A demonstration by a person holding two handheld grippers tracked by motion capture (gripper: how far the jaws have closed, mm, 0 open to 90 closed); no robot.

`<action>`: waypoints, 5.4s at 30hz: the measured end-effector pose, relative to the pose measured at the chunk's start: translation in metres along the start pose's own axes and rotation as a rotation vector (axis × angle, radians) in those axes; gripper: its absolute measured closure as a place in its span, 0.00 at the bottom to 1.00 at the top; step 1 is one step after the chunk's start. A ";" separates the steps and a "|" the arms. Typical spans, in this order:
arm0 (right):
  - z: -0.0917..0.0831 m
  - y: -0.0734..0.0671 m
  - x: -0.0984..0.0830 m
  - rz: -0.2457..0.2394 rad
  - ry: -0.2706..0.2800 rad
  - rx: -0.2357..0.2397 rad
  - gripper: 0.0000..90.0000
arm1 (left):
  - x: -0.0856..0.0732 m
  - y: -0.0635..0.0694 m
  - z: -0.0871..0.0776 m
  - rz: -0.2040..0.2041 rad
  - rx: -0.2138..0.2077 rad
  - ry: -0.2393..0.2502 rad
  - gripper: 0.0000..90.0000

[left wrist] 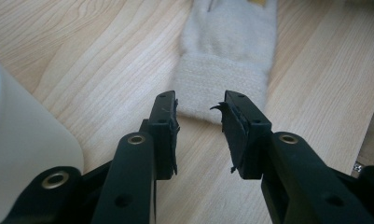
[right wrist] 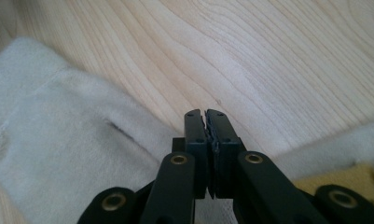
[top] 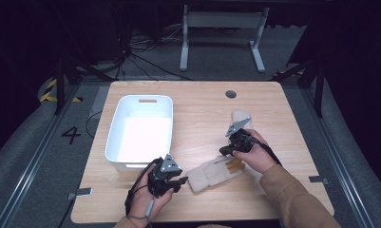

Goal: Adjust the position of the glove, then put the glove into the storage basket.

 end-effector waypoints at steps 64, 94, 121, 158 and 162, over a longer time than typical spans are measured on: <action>-0.039 0.007 -0.017 0.149 0.037 -0.093 0.99 | 0.011 -0.001 0.004 0.021 -0.032 0.017 0.69; -0.001 0.039 -0.004 0.190 -0.039 -0.121 0.98 | 0.010 -0.003 0.004 0.019 -0.027 0.018 0.67; -0.032 0.057 -0.065 0.287 -0.052 -0.149 0.99 | 0.010 -0.002 0.005 0.020 -0.028 0.005 0.68; -0.034 0.099 -0.057 0.398 0.031 -0.262 0.58 | 0.010 -0.002 0.006 0.015 -0.033 0.009 0.68; -0.031 0.099 -0.057 0.396 -0.002 -0.241 0.68 | 0.010 -0.002 0.006 0.013 -0.034 0.009 0.68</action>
Point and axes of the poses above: each handheld gripper's, and its own axes: z roughly forward along the jaws, x roughly out of its top, y roughly to its right, the point moved 3 cm from there along z, roughly forward along the jaws, and after that the axes turned 10 degrees about -y, right-handed, at the moved point
